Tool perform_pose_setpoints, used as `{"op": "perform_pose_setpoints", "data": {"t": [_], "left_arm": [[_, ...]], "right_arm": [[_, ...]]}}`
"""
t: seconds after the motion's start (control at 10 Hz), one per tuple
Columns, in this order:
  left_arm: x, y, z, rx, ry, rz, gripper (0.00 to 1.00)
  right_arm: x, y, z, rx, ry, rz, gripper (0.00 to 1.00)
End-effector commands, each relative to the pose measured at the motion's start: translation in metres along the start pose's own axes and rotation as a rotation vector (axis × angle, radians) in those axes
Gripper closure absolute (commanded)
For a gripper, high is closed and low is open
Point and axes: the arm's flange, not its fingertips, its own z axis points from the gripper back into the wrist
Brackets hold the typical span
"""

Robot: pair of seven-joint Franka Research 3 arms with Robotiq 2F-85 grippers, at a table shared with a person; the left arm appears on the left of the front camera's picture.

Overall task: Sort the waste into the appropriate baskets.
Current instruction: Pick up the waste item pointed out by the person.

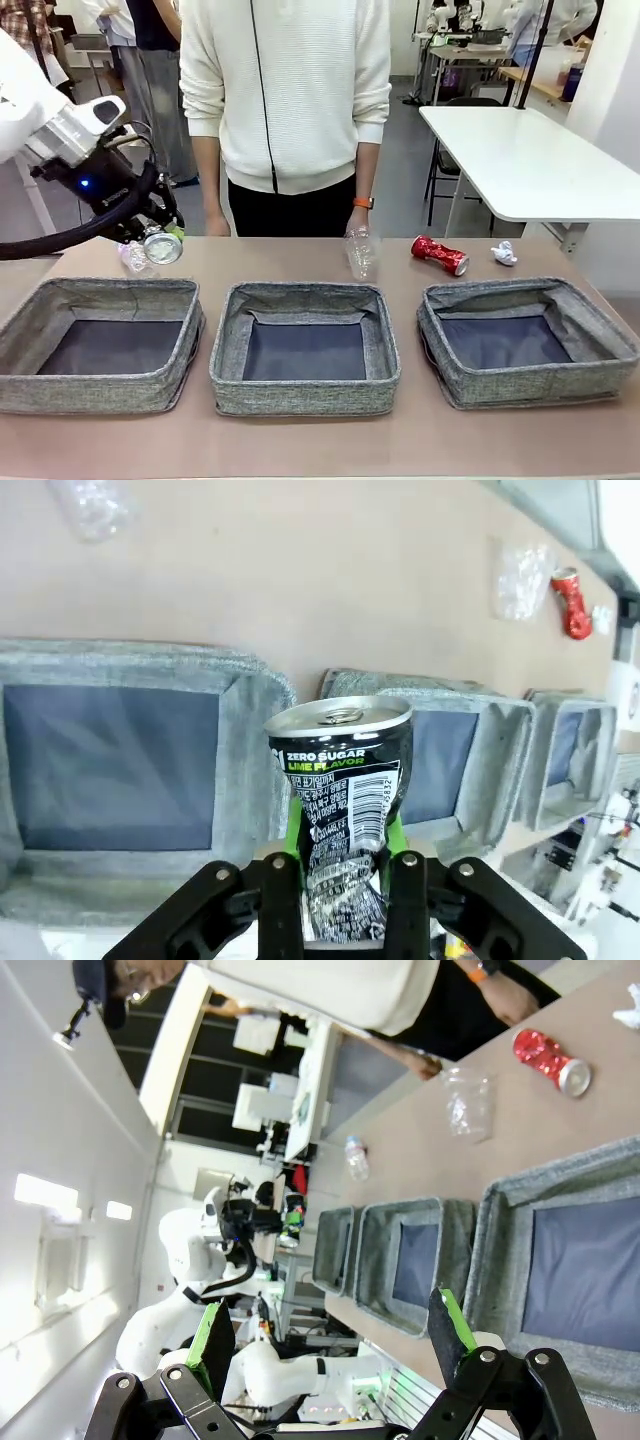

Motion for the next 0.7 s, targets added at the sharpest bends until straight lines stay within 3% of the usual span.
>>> {"op": "perform_pose_setpoints", "data": {"t": [0.0,0.2,0.3,0.4,0.5,0.6], "left_arm": [[0.043,-0.014,-0.016,0.003,-0.036,0.032,1.0],[0.043,-0.014,-0.016,0.003,-0.036,0.032,1.0],[0.026,-0.005,-0.01,0.001,-0.021,0.013,0.68],[0.016,-0.036,-0.006,0.081,-0.012,0.026,0.68],[0.01,-0.085,0.025,0.015,-0.02,-0.003,0.68],[0.003,-0.136,0.057,0.057,-0.008,-0.045,0.68]], "right_arm": [[0.003,0.001,-0.002,0.022,-0.015,0.026,0.0],[0.003,0.001,-0.002,0.022,-0.015,0.026,0.0],[0.003,0.001,-0.002,0.022,-0.015,0.026,0.0],[0.003,0.001,-0.002,0.022,-0.015,0.026,0.0],[0.003,0.001,-0.002,0.022,-0.015,0.026,0.0],[0.003,0.001,-0.002,0.022,-0.015,0.026,0.0]]}}
